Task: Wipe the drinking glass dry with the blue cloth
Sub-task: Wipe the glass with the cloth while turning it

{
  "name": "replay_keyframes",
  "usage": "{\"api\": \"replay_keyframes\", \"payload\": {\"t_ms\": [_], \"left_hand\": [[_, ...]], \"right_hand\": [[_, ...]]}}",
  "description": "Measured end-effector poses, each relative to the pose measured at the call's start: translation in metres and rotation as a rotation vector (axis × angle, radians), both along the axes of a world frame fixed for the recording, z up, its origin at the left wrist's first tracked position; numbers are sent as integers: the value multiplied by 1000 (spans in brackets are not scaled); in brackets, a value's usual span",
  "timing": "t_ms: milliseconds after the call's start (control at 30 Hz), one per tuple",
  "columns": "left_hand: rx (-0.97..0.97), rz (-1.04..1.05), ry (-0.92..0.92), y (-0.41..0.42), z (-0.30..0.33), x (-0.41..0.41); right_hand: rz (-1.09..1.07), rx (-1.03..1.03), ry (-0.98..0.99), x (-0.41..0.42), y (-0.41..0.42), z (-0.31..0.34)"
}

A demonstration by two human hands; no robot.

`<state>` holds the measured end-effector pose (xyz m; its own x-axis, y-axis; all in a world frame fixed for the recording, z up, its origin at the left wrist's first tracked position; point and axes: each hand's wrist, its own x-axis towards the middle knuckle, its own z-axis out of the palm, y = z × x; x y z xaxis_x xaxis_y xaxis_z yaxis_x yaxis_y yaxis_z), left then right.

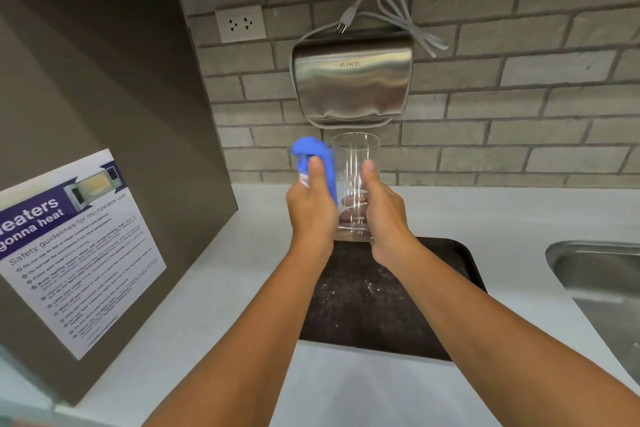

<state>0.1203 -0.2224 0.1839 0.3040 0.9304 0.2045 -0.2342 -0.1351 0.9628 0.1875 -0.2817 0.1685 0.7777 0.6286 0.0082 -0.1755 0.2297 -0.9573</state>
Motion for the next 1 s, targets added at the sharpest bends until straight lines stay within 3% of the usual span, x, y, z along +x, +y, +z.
{"api": "replay_keyframes", "payload": {"t_ms": [67, 133, 200, 300, 400, 500, 667, 1000], "left_hand": [[294, -39, 79, -9, -4, 0], [411, -63, 140, -10, -3, 1], [277, -55, 91, -4, 4, 0], [-125, -158, 77, 10, 8, -3], [-273, -248, 75, 12, 6, -6], [-203, -172, 41, 9, 5, -2], [-38, -36, 46, 4, -1, 0], [234, 19, 100, -6, -5, 4]], "right_hand": [[-17, 2, -21, -1, 1, 3], [2, 14, -37, -3, 0, 4], [42, 30, -21, -4, -3, 5], [103, 55, 34, 0, -5, 0], [134, 49, 94, 0, -5, -6], [96, 37, 99, 0, -3, -7], [-116, -38, -98, 1, 3, 0], [-67, -66, -96, -4, 6, 0]]}}
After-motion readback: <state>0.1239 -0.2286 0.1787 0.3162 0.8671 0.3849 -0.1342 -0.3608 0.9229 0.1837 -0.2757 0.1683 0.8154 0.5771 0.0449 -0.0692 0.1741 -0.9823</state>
